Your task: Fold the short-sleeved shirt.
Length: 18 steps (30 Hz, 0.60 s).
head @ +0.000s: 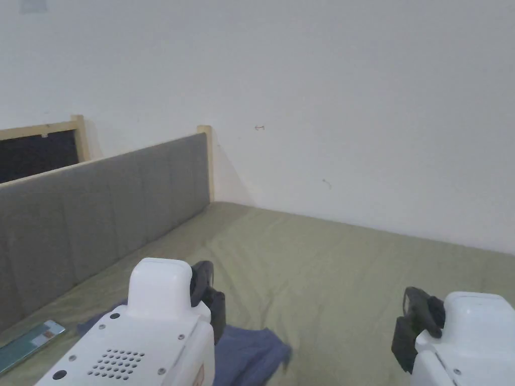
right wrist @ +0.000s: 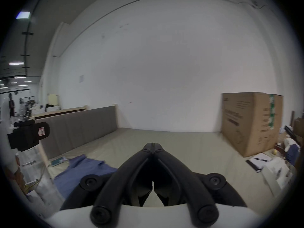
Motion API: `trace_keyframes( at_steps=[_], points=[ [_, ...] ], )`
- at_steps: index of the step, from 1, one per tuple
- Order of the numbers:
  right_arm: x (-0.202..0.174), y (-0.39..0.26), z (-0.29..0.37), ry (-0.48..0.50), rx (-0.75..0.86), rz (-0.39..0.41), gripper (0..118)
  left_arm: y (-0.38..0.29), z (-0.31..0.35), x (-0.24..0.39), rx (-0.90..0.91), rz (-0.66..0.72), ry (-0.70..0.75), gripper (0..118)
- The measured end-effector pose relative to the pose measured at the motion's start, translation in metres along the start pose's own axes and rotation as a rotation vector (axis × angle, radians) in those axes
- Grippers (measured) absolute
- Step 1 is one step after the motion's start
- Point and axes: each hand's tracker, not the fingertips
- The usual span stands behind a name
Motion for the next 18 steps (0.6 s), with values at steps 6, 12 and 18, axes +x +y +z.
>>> trace_keyframes(
  at_steps=[6,12,18],
  points=[
    [-0.064,-0.010,-0.022,0.187,-0.046,0.022,0,-0.015,0.012,-0.054,-0.068,0.037,0.146,0],
    [-0.071,-0.025,-0.039,0.210,-0.119,0.000,0,-0.062,-0.046,-0.080,-0.309,0.116,0.173,0],
    [-0.055,-0.049,-0.062,0.175,-0.201,0.002,0,-0.153,-0.153,-0.100,-0.738,0.251,0.145,0]
  ],
)
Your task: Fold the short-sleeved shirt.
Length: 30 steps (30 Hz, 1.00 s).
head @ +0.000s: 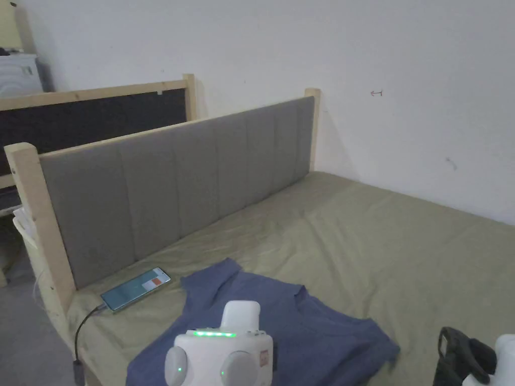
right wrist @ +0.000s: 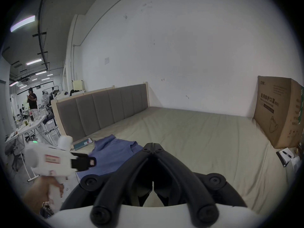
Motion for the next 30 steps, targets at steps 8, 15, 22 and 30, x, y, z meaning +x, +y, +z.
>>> trace_keyframes(
  at_steps=[8,15,22,30],
  points=[
    [0.018,-0.017,-0.021,-0.045,-0.095,0.021,0,-0.003,-0.069,0.008,-0.107,-0.048,-0.028,115],
    [0.042,-0.035,-0.032,-0.070,-0.153,-0.017,0,-0.010,-0.110,0.033,-0.194,-0.158,0.045,94],
    [0.056,-0.047,-0.035,-0.073,-0.193,-0.013,0,-0.022,-0.134,0.033,-0.201,-0.183,0.083,92],
    [0.062,-0.053,-0.028,-0.084,-0.209,-0.077,0,-0.014,-0.134,0.022,-0.238,-0.074,0.133,1]
  ],
)
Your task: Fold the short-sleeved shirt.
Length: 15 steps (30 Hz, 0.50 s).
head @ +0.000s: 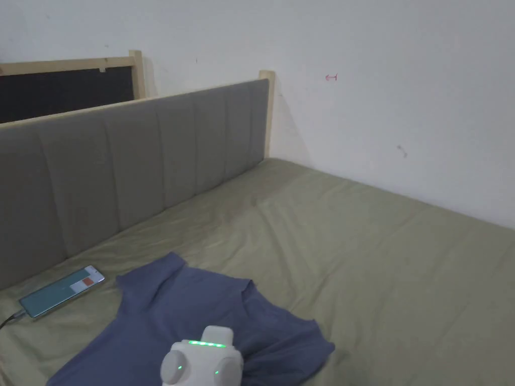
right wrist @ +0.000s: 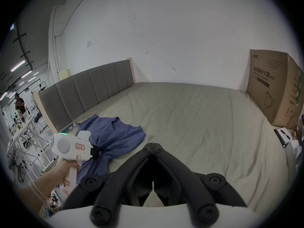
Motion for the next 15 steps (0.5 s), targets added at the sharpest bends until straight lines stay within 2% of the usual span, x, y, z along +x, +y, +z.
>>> trace_keyframes(
  at_steps=[1,2,5,7,10,11,13,15],
  points=[
    [0.001,0.000,0.002,0.005,-0.002,0.017,0,0.006,0.003,-0.002,0.059,-0.049,0.014,1],
    [0.003,0.000,0.005,0.004,-0.002,0.024,0,0.011,0.004,-0.003,0.041,-0.050,0.005,1],
    [0.011,0.003,0.018,-0.007,0.014,0.016,0,0.020,0.016,-0.013,-0.025,0.080,-0.051,1],
    [0.021,0.005,0.028,-0.021,0.030,-0.005,0,0.019,0.038,-0.015,0.025,0.095,-0.072,1],
    [0.037,0.005,0.041,-0.061,0.053,-0.028,0,0.021,0.081,-0.005,0.130,-0.023,-0.029,1],
    [0.043,0.005,0.044,-0.071,0.051,-0.044,0,0.023,0.091,-0.005,0.139,0.000,-0.051,1],
    [0.056,0.005,0.053,-0.077,0.057,-0.100,0,0.030,0.119,-0.009,0.188,0.086,-0.182,1],
    [0.067,0.005,0.063,-0.094,0.075,-0.125,0,0.038,0.148,-0.003,0.260,0.059,-0.216,1]
  ],
)
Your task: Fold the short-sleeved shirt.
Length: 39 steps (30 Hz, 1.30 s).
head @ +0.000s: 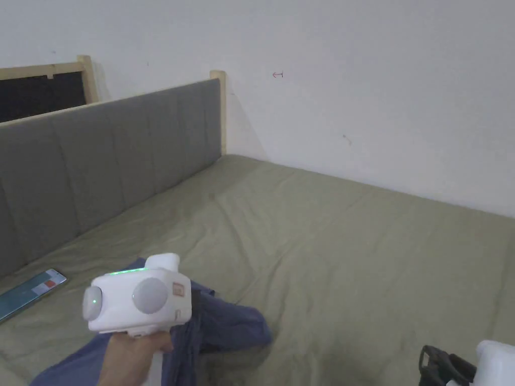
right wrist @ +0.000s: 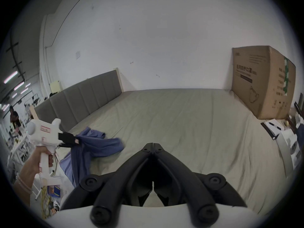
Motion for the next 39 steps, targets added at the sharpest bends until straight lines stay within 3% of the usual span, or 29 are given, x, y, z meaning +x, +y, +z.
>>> trace_keyframes(
  at_steps=[7,11,16,19,23,26,28,31,33,35,37,39],
  points=[
    [0.038,0.010,0.030,-0.066,0.066,-0.079,0,0.052,0.077,0.099,0.157,-0.159,-0.212,1],
    [0.058,0.021,0.056,-0.126,0.125,-0.096,0,0.065,0.111,0.173,0.195,-0.241,-0.448,1],
    [0.092,0.035,0.100,-0.239,0.224,-0.127,0,0.040,0.139,0.284,0.198,-0.417,-0.669,1],
    [0.095,0.040,0.131,-0.308,0.271,-0.154,0,0.003,0.126,0.333,0.060,-0.421,-0.836,1],
    [0.123,0.027,0.150,-0.397,0.255,-0.166,0,-0.088,0.064,0.381,-0.107,-0.531,-0.748,1],
    [0.144,0.009,0.154,-0.448,0.204,-0.206,0,-0.182,-0.011,0.396,-0.439,-0.515,-0.707,1],
    [0.156,-0.005,0.158,-0.451,0.160,-0.245,0,-0.241,-0.044,0.393,-0.569,-0.528,-0.671,1],
    [0.171,-0.021,0.159,-0.489,0.112,-0.251,0,-0.288,-0.064,0.388,-0.575,-0.652,-0.582,1],
    [0.179,-0.029,0.157,-0.503,0.086,-0.258,0,-0.296,-0.075,0.379,-0.620,-0.606,-0.549,1],
    [0.185,-0.034,0.156,-0.508,0.077,-0.288,0,-0.289,-0.084,0.372,-0.643,-0.452,-0.581,2],
    [0.189,-0.036,0.154,-0.501,0.074,-0.310,0,-0.282,-0.085,0.370,-0.667,-0.436,-0.597,11],
    [0.189,-0.035,0.150,-0.499,0.069,-0.309,0,-0.276,-0.076,0.373,-0.643,-0.514,-0.624,34]
  ],
)
